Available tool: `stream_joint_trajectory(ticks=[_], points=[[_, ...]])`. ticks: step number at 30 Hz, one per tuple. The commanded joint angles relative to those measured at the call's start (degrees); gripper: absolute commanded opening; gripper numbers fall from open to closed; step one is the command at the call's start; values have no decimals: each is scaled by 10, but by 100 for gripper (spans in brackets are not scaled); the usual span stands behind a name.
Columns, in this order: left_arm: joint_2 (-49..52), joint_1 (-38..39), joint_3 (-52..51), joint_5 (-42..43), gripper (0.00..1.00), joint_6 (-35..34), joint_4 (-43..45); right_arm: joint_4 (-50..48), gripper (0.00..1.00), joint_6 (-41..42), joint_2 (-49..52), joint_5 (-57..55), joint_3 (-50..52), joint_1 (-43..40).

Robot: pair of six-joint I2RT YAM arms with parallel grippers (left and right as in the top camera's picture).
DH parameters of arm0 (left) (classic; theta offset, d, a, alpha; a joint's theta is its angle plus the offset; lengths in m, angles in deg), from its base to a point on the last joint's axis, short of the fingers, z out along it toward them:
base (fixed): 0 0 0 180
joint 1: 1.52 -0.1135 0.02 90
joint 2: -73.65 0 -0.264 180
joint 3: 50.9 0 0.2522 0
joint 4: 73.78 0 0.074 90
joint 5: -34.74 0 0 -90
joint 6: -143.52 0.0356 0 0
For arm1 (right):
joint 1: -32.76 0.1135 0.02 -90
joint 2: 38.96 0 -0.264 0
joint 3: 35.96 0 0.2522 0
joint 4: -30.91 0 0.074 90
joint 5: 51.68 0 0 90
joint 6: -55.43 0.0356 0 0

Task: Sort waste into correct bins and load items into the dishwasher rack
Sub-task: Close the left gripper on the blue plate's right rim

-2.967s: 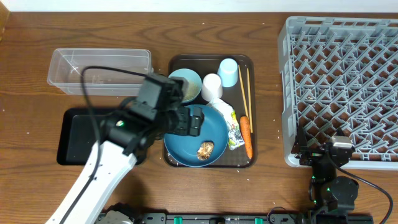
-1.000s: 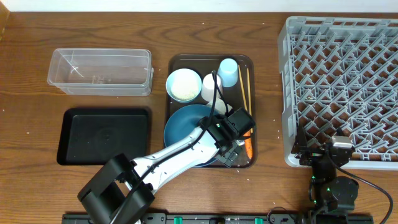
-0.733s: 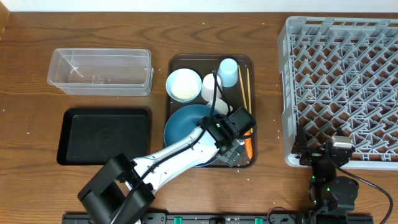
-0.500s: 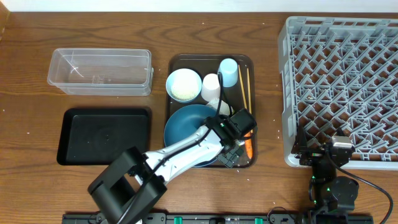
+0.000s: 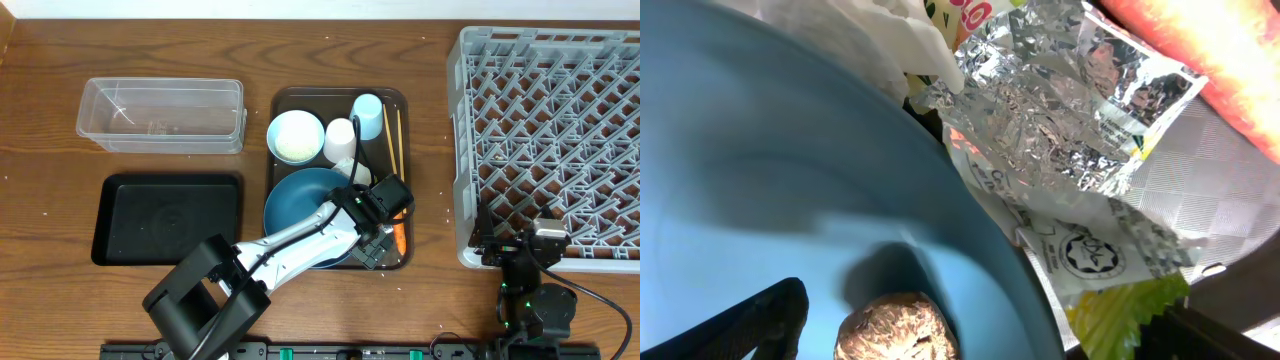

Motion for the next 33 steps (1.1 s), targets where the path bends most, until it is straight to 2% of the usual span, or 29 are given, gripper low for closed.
stream_joint_trajectory(ticks=[1,4,5,7,8,16,20,31,33], points=[[2,2,-3,-9,98,8,0,1,99,-1,-3,-2,1,-6],[2,2,-6,-9,99,8,0,1,99,-1,-3,-2,1,-6],[2,2,-5,-9,96,8,2,2,99,-1,-3,-2,1,-6],[2,2,-5,-8,77,8,4,2,99,-1,-3,-2,1,-6],[2,2,-6,-8,71,8,4,1,99,-1,-3,-2,1,-6],[2,2,-6,-2,68,8,4,1,99,-1,-3,-2,1,-6],[3,2,-9,25,68,8,4,1,99,-1,-3,-2,1,-6],[3,2,-14,26,68,8,2,1,99,-1,-3,-2,1,-6],[3,2,-14,26,61,8,2,1,99,-1,-3,-2,1,-6]])
